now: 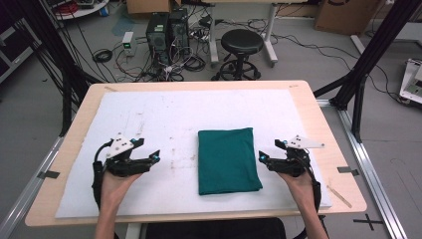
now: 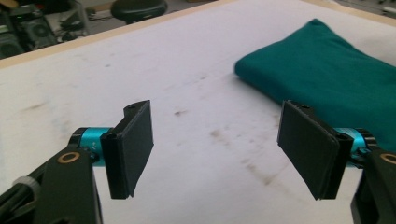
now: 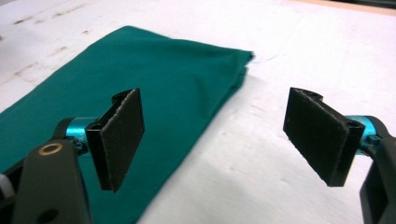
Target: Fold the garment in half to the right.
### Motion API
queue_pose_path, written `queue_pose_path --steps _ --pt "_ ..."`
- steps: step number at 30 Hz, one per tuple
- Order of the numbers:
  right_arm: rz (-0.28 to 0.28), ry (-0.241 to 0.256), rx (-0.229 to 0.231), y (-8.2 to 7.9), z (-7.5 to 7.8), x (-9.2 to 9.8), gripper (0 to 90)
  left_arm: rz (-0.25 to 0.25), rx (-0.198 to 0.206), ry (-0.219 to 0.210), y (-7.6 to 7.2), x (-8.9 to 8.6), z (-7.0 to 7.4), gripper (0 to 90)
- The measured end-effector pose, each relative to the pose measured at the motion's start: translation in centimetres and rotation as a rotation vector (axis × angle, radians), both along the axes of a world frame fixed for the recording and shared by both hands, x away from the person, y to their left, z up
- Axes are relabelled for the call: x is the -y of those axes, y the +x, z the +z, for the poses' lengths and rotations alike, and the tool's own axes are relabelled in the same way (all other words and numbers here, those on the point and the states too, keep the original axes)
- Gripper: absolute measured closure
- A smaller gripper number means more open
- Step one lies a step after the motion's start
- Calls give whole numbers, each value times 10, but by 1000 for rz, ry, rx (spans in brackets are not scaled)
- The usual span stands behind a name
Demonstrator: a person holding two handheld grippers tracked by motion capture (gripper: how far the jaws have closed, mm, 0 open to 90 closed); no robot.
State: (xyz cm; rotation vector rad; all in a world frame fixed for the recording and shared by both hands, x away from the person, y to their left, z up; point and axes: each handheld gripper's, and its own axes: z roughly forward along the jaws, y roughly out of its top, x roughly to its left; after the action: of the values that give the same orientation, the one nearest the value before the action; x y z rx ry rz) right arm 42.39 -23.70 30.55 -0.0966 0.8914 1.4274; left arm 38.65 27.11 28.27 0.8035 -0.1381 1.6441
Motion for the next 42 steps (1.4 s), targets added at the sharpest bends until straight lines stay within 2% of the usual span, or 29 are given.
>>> queue_pose_path --steps 6,13,17,25,31,42 --pt "18 55 5 0 -1 22 208 -32 2 -79 1 -33 -7 265" --pt "44 106 11 -3 -3 41 208 -43 4 -137 1 -54 -13 265" --pt "50 122 11 -3 -4 46 208 -37 3 -146 1 -58 -14 265" --pt "46 111 11 -2 -3 44 209 -19 -5 -134 4 -55 -13 265" --pt "45 106 6 -1 -3 43 209 -35 -7 -150 5 -61 -15 265" --pt "41 100 -6 1 -2 41 209 -31 -18 -159 6 -64 -15 265"
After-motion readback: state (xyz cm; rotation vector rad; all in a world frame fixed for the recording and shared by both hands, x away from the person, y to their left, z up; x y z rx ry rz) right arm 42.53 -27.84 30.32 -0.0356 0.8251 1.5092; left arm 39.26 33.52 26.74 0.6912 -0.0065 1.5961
